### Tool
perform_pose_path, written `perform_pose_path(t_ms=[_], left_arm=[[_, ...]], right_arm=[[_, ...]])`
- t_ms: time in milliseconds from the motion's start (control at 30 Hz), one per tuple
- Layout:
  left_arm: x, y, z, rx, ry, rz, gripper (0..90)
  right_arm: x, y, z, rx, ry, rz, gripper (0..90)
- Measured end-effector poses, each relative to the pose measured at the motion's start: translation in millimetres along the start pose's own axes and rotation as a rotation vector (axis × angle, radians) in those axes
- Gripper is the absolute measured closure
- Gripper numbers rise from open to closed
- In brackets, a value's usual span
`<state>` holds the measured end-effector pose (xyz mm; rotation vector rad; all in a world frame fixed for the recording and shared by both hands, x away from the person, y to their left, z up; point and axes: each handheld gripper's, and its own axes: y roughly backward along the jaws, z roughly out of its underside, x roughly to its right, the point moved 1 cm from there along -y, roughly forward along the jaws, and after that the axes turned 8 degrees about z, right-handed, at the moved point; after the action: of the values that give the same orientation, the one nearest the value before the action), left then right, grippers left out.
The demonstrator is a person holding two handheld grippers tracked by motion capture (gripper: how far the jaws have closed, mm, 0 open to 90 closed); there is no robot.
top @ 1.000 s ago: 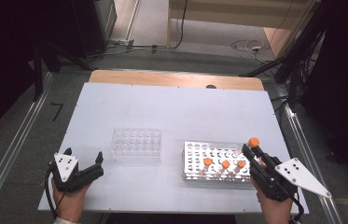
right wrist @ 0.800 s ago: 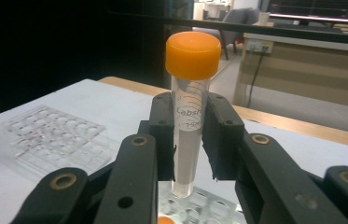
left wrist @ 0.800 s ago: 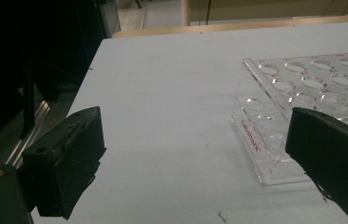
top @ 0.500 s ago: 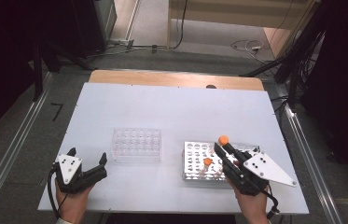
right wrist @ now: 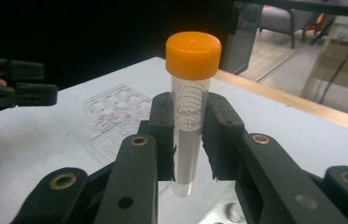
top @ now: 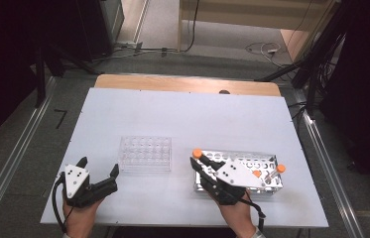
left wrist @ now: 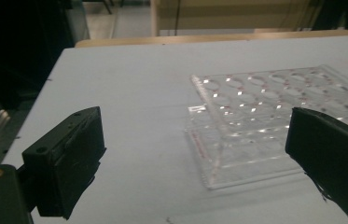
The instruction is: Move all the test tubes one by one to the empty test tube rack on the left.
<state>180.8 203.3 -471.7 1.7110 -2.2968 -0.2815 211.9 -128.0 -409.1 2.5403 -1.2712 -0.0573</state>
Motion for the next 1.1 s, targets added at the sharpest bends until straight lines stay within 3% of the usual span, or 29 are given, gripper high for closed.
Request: perform_pose_path(t_ms=[233,267,633,900,1100], left_arm=[[12.0,3.2,-8.6,0.014,-0.006,0.073,6.5],[16.3,3.1,-11.3,0.016,-0.008,0.108,7.5],[44.0,2.7,-28.4,0.038,-0.037,0.258,17.0],[62.4,0.1,-35.0,0.039,-0.074,0.397,33.7],[68.6,-3.4,-34.7,0.02,-0.108,0.424,49.3]], right_arm=[[-27.5,-25.3,11.0,-0.061,0.03,-0.061,72.3],[-30.9,-28.5,12.3,-0.065,0.035,-0.068,72.3],[-58.6,-52.5,22.6,-0.121,0.044,-0.131,72.3],[-66.6,-63.4,24.7,-0.14,0.051,-0.145,72.3],[-72.1,-66.2,24.0,-0.135,0.062,-0.157,72.3]])
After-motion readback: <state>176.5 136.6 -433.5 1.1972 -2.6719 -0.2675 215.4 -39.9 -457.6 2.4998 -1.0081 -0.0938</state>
